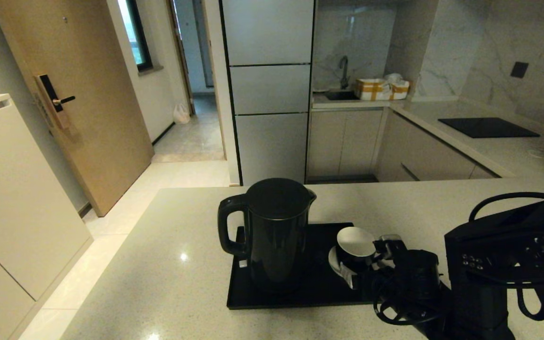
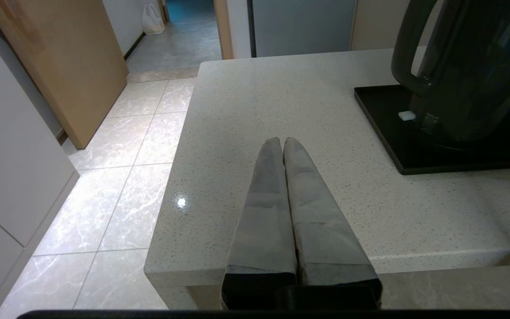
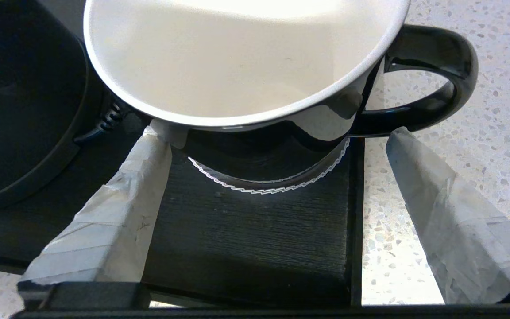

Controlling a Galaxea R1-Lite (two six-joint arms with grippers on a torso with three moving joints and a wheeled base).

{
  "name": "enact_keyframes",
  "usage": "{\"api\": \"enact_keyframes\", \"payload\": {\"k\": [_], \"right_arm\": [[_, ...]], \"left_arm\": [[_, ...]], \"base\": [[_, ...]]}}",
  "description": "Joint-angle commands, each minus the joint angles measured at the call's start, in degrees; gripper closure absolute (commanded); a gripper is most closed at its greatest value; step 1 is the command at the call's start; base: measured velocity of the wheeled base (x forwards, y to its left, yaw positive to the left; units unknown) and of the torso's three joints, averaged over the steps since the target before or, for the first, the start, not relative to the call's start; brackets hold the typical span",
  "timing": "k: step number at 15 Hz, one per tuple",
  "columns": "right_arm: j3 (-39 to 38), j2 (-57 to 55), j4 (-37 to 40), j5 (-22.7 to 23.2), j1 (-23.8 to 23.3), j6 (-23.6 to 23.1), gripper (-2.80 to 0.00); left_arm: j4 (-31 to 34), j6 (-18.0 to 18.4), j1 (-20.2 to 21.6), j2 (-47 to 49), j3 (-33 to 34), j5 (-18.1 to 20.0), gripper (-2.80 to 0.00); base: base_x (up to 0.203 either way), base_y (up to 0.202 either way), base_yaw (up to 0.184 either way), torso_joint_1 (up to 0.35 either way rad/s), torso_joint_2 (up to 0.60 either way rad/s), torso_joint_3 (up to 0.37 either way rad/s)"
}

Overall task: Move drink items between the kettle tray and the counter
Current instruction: Pick up the tea cup

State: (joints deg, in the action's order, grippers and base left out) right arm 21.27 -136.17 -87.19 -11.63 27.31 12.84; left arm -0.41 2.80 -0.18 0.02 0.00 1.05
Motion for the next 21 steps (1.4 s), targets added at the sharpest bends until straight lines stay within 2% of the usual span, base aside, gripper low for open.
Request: {"api": "enact_keyframes", "payload": {"k": [1,3,5,8,19,20,21], "right_arm": [[0.00,0.11,-0.47,-0.06,0.03,0.08,-2.80],[0.51,-0.19,-0.47,-0.66,0.11,-0.03,-2.80],[6.05,-1.36,-0.47,-2.84,0.37,-0.39,-2.80],[10.01,-1.85,-0.47,-4.49,0.47,-1.18,-2.80],[10.81,-4.28,-0.47,-4.81,0.47,-2.03,-2.80],[10.72,-4.37,-0.47,-4.81,0.47,-2.11,0.00],[10.89,-4.37,-0.47,-4.89,0.47,-2.55,0.00]], "left_arm": [[-0.02,0.01,0.01,-0.02,0.00,0.01,0.00],[-0.02,0.01,0.01,-0.02,0.00,0.01,0.00],[-0.02,0.01,0.01,-0.02,0.00,0.01,0.00],[-0.02,0.01,-0.04,-0.02,0.00,0.01,0.00],[-0.02,0.01,0.01,-0.02,0.00,0.01,0.00],[-0.02,0.01,0.01,-0.02,0.00,0.01,0.00],[-0.02,0.01,0.01,-0.02,0.00,0.01,0.00]], "base": [[0.000,0.000,0.000,0.000,0.00,0.000],[0.000,0.000,0.000,0.000,0.00,0.000],[0.000,0.000,0.000,0.000,0.00,0.000],[0.000,0.000,0.000,0.000,0.00,0.000],[0.000,0.000,0.000,0.000,0.00,0.000],[0.000,0.000,0.000,0.000,0.00,0.000],[0.000,0.000,0.000,0.000,0.00,0.000]]}}
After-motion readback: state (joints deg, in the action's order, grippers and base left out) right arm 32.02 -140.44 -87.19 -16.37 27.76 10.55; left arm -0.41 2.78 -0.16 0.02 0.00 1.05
